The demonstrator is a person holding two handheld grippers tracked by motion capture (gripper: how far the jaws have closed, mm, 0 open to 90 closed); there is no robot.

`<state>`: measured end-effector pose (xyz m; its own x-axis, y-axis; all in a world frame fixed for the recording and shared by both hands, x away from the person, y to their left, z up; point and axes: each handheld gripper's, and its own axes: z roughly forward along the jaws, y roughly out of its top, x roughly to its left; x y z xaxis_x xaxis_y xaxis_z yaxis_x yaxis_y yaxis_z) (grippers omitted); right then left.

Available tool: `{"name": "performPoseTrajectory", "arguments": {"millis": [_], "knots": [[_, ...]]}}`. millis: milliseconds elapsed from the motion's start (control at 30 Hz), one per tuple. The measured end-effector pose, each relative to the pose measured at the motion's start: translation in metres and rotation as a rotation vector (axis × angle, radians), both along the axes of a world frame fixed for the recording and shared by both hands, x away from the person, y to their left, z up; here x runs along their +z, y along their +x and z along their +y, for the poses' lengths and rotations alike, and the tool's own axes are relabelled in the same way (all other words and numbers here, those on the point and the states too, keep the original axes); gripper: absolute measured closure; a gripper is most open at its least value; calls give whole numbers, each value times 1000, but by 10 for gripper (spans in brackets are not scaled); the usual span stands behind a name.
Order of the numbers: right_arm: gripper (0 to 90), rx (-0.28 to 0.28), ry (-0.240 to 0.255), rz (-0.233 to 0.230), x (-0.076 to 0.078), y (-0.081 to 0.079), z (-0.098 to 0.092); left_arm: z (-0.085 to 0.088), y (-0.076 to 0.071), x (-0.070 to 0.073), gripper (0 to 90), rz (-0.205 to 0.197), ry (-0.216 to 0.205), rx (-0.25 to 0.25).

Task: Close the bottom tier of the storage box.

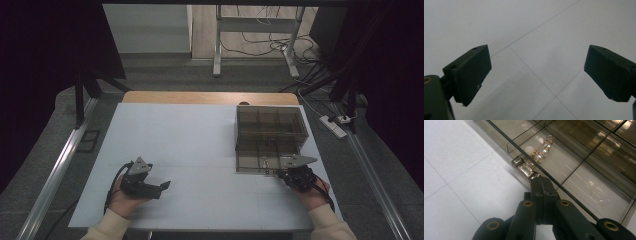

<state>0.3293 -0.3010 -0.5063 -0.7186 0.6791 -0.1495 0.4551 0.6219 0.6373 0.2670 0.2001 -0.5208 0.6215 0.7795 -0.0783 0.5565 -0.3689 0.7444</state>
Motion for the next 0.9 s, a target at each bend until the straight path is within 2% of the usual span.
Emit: {"name": "performPoseTrajectory", "arguments": {"millis": [900], "knots": [[889, -31, 5, -36, -3, 14, 2, 1, 1, 0, 67, 2, 0, 4]]}}
